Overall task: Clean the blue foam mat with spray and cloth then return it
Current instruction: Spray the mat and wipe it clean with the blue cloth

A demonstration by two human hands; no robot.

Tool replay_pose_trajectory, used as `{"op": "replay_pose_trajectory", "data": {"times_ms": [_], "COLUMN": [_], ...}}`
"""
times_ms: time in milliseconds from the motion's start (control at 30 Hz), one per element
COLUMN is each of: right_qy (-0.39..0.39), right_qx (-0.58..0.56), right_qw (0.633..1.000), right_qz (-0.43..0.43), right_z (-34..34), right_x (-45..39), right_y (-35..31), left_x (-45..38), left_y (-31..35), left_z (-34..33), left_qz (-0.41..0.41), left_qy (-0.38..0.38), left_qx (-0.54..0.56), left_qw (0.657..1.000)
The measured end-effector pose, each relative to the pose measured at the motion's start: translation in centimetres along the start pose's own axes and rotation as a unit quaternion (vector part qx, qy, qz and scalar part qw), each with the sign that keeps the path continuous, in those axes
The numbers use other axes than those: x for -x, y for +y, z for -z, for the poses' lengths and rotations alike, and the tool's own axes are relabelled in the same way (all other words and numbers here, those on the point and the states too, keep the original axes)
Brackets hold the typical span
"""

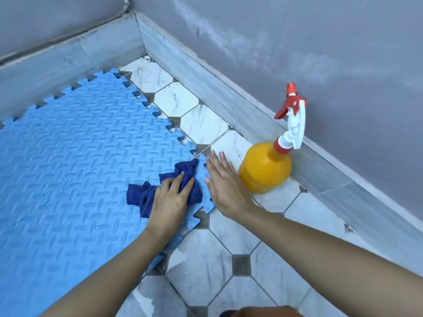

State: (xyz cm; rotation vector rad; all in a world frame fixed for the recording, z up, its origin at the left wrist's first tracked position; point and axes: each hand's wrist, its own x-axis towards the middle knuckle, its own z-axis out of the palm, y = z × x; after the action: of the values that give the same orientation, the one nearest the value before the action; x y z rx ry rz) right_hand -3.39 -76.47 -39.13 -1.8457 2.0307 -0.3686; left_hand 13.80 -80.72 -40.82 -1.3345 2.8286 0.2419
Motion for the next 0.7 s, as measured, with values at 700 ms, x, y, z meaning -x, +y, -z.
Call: {"op": "replay_pose_trajectory", "data": {"times_ms": [700], "right_qy": [0.106], "right_qx": [0.076], "right_qw": [0.974], "right_qz": [-0.184], "right_z": [6.1], "right_x": [17.2], "right_y": [10.2], "left_x": [3.4], "left_y": [17.2], "left_z": [1.8], "left_qz": [-0.110], "left_qy": [-0.050], "left_qx": [0.213], "left_qw": [0.970]}}
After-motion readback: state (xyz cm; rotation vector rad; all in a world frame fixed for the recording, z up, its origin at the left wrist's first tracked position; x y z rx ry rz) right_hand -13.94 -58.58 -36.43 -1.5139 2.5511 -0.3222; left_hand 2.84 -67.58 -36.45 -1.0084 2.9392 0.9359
